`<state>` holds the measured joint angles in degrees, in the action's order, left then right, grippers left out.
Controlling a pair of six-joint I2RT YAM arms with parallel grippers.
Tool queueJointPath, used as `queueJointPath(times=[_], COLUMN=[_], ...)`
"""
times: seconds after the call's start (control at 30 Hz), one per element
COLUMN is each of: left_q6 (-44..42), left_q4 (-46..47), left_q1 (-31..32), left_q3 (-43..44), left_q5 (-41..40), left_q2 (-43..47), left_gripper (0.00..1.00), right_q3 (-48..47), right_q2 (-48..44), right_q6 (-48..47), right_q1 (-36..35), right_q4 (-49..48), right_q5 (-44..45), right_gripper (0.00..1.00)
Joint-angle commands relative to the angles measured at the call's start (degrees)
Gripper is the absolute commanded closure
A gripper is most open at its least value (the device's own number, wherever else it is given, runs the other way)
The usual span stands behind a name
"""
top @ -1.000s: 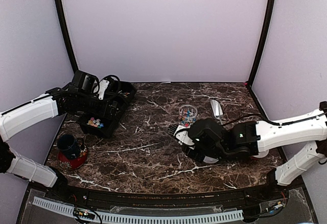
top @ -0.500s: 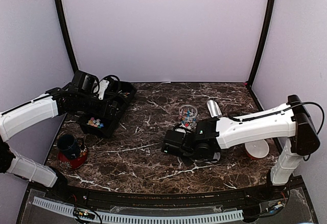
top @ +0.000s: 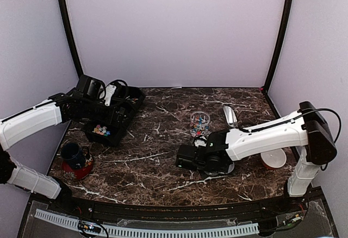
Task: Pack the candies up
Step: Pick up the box lid from the center of the board.
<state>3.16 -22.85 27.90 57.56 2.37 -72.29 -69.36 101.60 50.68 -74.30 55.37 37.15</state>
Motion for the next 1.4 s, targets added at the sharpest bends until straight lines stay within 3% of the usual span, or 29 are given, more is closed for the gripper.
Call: queueJointPath(times=[0.0,1.1,1.37], left_q6=[-0.6,-0.8,-0.8], left_q4=[-0.7,-0.8,-0.9], left_q1=[-0.1,0.0,-0.1], left_q3=[-0.4,-0.3,-0.2], left_q5=[-0.1,-0.1,-0.2], left_q2=[1.1,0.4,0.3], left_gripper=[0.01,0.01,0.01], right_q3=[1.3,9.4,10.4], right_q2=[1.6,2.0,1.2], right_q6=[0.7,-4.4,-5.1], right_q1=[1.7,8.7,10.3], right_q4=[-2.3,-16.2,-18.1], right_q5=[0.0,-6.3,-8.3], right_gripper=[0.59,0.73,0.88])
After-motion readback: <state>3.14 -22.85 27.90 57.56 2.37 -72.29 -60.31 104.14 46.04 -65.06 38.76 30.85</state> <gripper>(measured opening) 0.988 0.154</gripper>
